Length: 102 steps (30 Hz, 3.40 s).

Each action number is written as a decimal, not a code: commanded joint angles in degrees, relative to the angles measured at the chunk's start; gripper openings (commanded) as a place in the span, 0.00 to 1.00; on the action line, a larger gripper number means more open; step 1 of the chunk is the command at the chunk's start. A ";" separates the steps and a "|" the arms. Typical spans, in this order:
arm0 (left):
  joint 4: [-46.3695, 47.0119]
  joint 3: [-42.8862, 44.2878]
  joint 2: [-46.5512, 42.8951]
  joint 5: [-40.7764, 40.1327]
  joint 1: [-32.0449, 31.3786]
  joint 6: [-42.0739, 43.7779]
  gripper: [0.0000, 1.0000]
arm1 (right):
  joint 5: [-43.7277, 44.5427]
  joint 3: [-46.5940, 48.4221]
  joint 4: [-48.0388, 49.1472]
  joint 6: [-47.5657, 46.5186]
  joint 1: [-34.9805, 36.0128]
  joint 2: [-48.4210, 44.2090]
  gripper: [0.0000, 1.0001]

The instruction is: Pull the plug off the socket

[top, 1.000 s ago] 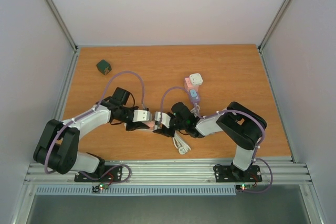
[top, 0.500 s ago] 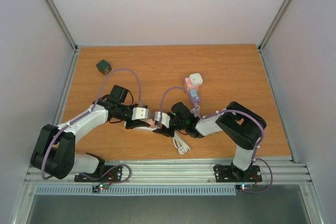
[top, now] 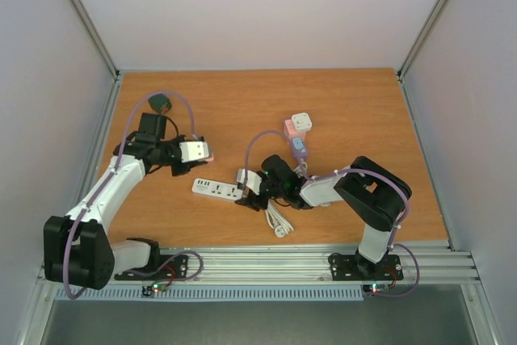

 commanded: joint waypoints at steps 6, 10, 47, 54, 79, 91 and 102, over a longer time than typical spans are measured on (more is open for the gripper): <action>16.30 6.40 4.33 -17.24 2.58 -10.92 0.10 | -1.21 7.87 -9.22 5.87 0.36 -4.88 0.84; 22.26 10.09 10.42 -24.50 2.58 -14.43 0.10 | -2.08 9.44 -11.23 7.70 0.35 -7.23 0.88; 38.86 40.50 58.23 -52.05 1.44 -16.51 0.26 | 3.36 8.80 -36.51 14.76 -1.40 -28.12 0.89; 34.00 37.96 54.35 -46.40 1.26 -18.87 0.59 | 3.10 9.33 -38.46 15.35 -1.40 -30.31 0.89; -9.00 28.59 23.21 -15.07 1.17 -21.69 1.00 | -1.59 14.86 -43.79 19.45 -1.49 -33.38 0.92; -15.06 17.08 14.42 -8.40 -1.48 -8.72 0.97 | 2.74 14.32 -44.44 17.76 -1.67 -31.61 0.92; -7.52 5.71 15.04 -7.91 -6.46 1.94 0.91 | 0.96 13.11 -44.50 16.78 -8.03 -31.25 0.93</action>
